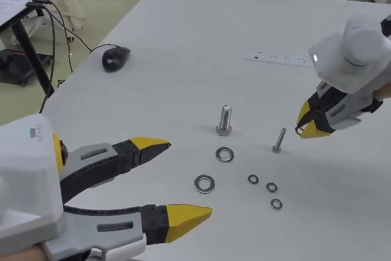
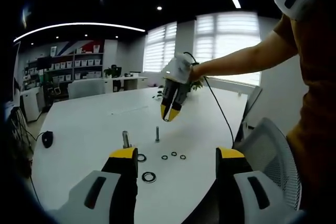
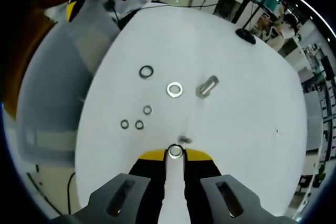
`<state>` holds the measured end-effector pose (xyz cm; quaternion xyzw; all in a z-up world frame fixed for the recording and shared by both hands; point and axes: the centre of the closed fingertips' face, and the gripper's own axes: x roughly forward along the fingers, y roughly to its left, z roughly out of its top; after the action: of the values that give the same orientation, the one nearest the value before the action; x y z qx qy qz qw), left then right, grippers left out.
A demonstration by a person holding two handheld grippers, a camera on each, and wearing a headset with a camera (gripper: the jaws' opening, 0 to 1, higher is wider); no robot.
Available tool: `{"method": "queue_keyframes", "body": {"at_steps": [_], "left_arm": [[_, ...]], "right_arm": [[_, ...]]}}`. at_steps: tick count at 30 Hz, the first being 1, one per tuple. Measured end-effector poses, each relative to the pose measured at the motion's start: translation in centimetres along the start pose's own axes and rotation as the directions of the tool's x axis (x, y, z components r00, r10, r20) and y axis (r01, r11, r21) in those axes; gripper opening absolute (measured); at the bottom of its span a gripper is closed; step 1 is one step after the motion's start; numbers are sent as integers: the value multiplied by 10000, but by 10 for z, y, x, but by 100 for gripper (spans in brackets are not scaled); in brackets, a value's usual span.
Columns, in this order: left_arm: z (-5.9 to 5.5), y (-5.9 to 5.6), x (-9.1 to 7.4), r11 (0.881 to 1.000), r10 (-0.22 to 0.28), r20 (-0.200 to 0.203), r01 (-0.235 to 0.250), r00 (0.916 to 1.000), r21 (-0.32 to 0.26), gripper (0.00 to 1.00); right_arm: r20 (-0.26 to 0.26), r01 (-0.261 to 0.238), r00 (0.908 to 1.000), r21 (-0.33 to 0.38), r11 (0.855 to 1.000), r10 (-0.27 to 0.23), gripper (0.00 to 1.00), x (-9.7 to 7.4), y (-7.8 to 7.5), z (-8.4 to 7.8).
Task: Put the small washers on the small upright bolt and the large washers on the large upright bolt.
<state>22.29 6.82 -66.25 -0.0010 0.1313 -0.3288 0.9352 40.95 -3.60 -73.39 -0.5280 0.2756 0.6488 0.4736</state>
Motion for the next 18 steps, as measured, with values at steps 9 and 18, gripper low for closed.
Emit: {"method": "queue_keyframes", "body": {"at_steps": [9,18], "left_arm": [[2,4,1,10000,56,49,-56,10000,-57,59],[0,8,5,9998,74,-5,-74,10000,-175,59]], "right_arm": [[-203,-153,9997,59,9999,154,12,16,-15,-1],[-246,-315,9992,52,9995,316,12,27,-17,-2]]}}
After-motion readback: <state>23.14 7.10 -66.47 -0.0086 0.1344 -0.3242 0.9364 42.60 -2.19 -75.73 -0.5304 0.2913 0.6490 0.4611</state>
